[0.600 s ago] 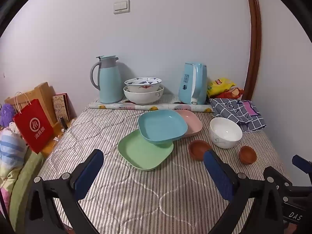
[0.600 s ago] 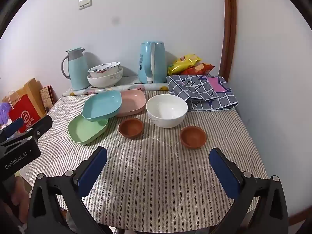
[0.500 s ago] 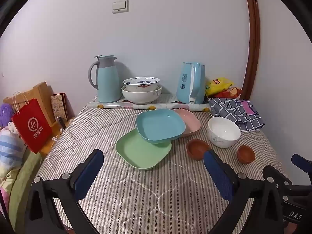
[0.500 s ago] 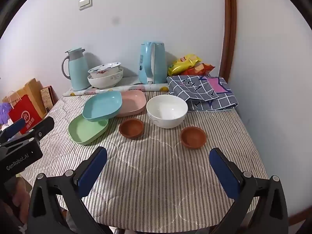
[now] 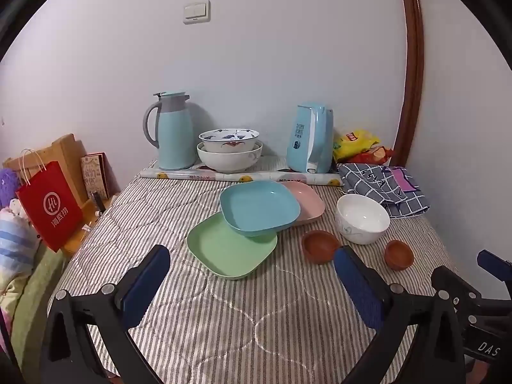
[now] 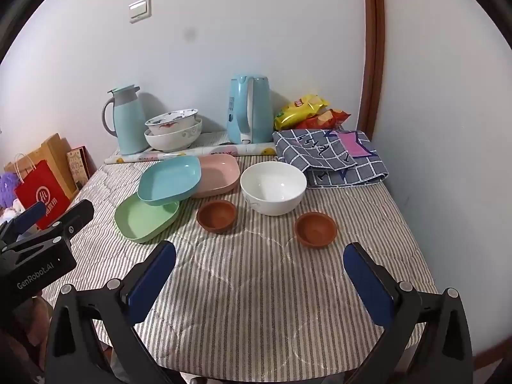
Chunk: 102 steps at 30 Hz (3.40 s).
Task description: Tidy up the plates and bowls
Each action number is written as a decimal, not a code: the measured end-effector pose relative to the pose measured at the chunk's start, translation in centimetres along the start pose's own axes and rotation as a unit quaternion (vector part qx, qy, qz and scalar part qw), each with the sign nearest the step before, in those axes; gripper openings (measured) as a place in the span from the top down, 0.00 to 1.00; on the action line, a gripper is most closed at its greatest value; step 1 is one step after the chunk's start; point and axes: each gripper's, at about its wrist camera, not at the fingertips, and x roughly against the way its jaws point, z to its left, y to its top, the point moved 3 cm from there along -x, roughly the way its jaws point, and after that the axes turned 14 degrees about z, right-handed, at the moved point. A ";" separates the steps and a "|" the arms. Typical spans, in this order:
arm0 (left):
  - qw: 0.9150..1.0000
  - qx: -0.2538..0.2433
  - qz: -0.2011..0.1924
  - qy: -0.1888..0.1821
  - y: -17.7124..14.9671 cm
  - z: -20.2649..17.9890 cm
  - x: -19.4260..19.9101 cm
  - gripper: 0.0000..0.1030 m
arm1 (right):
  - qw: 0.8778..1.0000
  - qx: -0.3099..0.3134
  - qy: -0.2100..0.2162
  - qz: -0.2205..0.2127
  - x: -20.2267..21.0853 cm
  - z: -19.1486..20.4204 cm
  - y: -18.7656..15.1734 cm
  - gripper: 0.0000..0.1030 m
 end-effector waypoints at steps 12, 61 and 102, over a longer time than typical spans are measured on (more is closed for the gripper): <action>1.000 -0.002 -0.008 -0.002 -0.4 -0.7 0.6 0.00 | 1.000 0.000 -0.003 -0.005 0.3 0.3 -0.1 0.00; 1.000 0.001 -0.013 -0.004 -0.4 -0.2 1.4 0.00 | 1.000 -0.002 0.002 -0.019 1.6 0.8 -0.3 0.00; 0.998 0.025 0.051 0.009 3.8 2.4 -7.2 0.00 | 0.999 0.006 0.029 0.014 -4.6 1.1 4.4 0.10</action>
